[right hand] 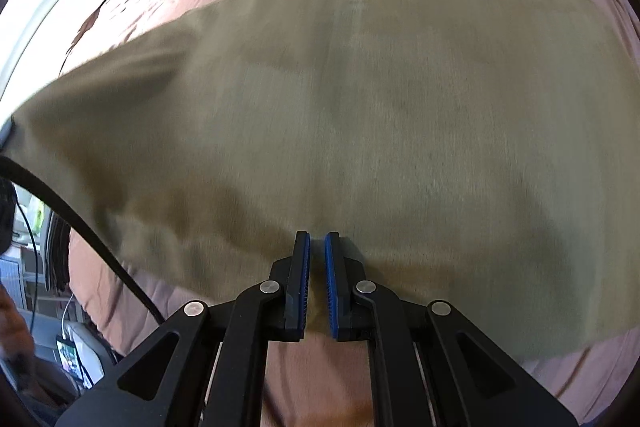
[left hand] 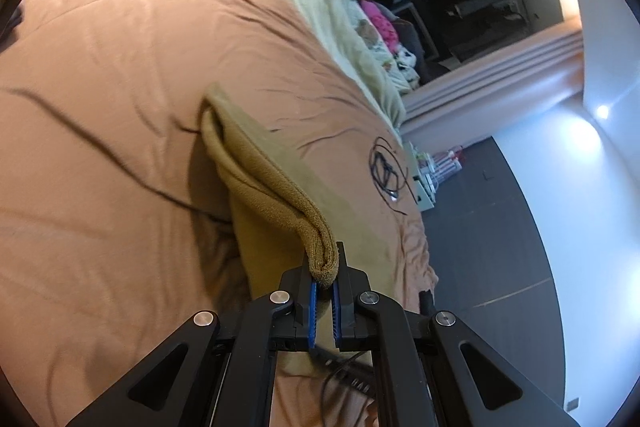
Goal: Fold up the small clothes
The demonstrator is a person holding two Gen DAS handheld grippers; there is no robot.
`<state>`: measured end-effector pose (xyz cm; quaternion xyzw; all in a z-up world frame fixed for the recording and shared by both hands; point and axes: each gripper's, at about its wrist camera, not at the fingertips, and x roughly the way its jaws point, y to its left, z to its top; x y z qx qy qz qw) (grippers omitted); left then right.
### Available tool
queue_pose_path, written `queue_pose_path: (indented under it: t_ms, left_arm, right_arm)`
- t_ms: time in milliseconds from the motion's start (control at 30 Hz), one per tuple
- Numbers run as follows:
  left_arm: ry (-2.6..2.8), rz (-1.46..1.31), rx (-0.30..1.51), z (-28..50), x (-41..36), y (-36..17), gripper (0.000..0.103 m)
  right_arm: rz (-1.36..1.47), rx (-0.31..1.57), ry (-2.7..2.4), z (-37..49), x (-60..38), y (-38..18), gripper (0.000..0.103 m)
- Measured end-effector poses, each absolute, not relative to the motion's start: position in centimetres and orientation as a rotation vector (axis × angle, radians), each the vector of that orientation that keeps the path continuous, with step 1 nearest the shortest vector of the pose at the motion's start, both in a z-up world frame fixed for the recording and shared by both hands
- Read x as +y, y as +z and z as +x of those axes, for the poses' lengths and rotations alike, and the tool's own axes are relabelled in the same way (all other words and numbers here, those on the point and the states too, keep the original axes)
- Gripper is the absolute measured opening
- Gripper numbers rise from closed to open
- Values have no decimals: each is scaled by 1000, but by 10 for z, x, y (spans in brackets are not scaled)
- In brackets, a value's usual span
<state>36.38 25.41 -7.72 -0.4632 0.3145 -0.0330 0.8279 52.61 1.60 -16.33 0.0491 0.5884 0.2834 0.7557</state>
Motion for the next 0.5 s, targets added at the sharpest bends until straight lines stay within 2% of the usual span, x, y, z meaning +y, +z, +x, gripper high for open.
queue_pose_path:
  t_ms: [367, 500]
  left_arm:
    - [-172, -900, 684, 399, 207, -43, 5]
    - [-211, -875, 694, 409, 190, -33, 5]
  right_arm:
    - [209, 1271, 663, 510, -11, -170, 4]
    - [250, 1207, 669, 506, -31, -158, 5]
